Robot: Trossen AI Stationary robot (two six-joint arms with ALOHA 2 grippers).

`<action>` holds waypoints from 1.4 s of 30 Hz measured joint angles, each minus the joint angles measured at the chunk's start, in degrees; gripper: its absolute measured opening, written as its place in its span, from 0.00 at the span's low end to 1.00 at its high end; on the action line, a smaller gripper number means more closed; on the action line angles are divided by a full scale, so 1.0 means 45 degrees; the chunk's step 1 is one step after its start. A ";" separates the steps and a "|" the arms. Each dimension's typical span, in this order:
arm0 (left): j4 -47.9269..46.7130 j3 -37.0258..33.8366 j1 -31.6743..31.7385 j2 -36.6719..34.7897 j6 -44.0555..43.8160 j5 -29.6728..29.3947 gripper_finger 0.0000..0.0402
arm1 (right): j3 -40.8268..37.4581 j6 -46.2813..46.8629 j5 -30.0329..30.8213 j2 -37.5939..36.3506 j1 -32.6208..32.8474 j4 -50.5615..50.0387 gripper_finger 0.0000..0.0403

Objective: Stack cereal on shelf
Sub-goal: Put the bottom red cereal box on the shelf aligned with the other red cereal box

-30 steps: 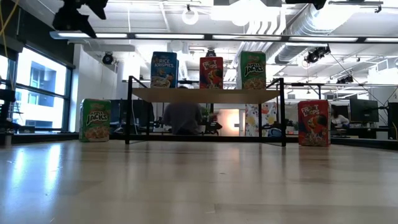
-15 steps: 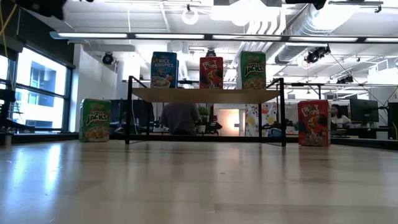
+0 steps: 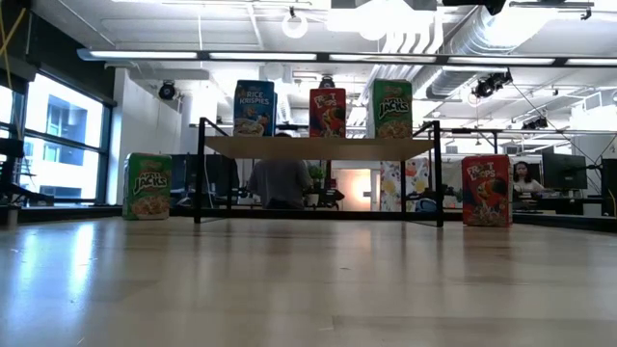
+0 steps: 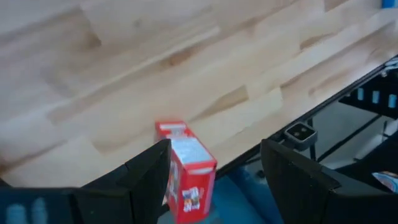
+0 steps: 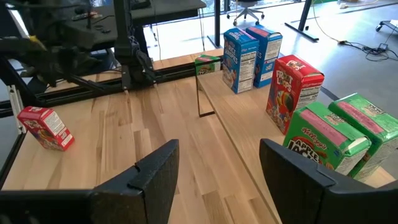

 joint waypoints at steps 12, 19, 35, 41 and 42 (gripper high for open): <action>0.1331 0.0000 -0.2106 0.1508 -0.3376 0.0148 0.66 | 0.0000 -0.0001 -0.0004 0.0000 0.0001 0.0000 0.54; 0.1517 -0.0005 -0.2851 0.2319 -0.4214 0.0344 0.71 | 0.0000 0.0000 -0.0005 0.0000 0.0002 0.0000 0.54; 0.2009 -0.0010 -0.3021 0.4143 -0.4199 0.0400 0.72 | 0.0000 0.0000 -0.0005 0.0000 0.0002 0.0000 0.54; 0.2061 -0.0015 -0.3021 0.4752 -0.3864 0.0982 0.69 | 0.0000 0.0000 -0.0005 0.0000 0.0002 0.0000 0.54; 0.2087 -0.0015 -0.3021 0.4826 -0.3862 0.1036 0.68 | 0.0000 0.0000 -0.0004 -0.0005 0.0002 -0.0001 0.54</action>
